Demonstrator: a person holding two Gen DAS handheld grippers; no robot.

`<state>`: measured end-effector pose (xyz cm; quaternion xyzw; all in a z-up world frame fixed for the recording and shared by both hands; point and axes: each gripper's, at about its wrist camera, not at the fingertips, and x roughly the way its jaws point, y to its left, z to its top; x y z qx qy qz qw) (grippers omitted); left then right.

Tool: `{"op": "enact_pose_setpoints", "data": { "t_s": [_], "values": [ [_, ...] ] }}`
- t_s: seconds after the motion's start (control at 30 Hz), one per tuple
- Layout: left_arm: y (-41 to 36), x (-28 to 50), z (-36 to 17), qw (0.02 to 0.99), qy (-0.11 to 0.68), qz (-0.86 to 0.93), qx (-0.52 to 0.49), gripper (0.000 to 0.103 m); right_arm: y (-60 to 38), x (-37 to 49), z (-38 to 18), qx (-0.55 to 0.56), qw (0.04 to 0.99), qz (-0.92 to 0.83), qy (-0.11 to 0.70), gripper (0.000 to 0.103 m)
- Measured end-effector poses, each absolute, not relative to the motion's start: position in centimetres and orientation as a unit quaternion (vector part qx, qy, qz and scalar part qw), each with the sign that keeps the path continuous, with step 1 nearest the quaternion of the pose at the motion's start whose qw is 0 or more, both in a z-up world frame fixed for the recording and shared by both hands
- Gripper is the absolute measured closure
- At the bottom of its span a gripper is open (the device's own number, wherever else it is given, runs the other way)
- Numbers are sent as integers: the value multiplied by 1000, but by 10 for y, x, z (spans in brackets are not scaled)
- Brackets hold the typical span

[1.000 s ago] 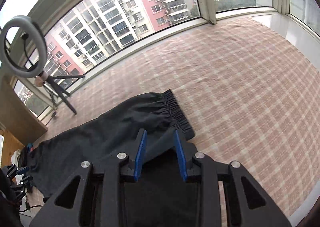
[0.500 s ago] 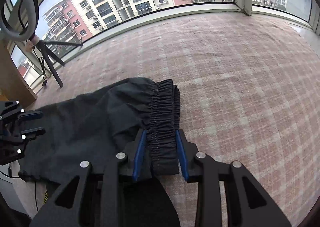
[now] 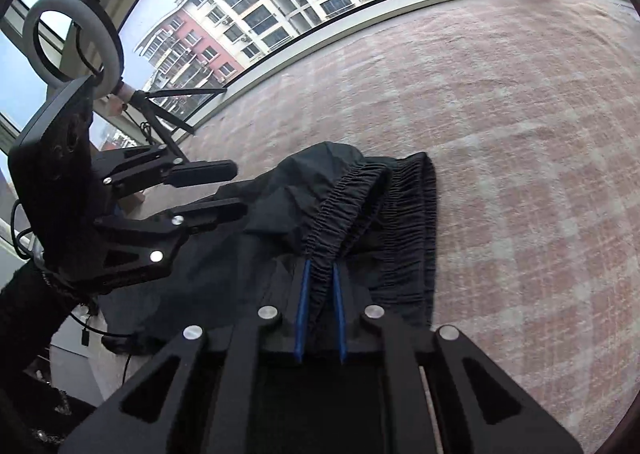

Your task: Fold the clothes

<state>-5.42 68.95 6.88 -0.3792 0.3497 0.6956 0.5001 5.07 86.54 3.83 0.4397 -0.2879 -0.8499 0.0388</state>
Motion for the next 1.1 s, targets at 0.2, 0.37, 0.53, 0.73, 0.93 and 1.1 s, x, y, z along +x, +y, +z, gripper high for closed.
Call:
{"op": "enact_pose_setpoints", "data": {
  "t_s": [0.2, 0.37, 0.53, 0.73, 0.93, 1.1],
  "values": [
    [680, -50, 59, 512, 330, 685, -400, 72, 881, 45, 36, 456, -26, -854, -250, 92],
    [674, -36, 46, 520, 337, 673, -405, 72, 895, 45, 33, 479, -51, -843, -240, 65],
    [678, -32, 49, 529, 315, 676, -405, 72, 913, 60, 29, 478, -21, -820, -313, 54],
    [698, -20, 62, 559, 298, 674, -380, 72, 932, 92, 8, 460, -10, -774, -435, 54],
    [705, -13, 43, 565, 328, 656, -378, 71, 931, 107, 0, 428, 0, -755, -496, 52],
    [694, -26, 39, 572, 288, 656, -400, 72, 924, 94, -7, 410, 20, -750, -519, 51]
  ]
}}
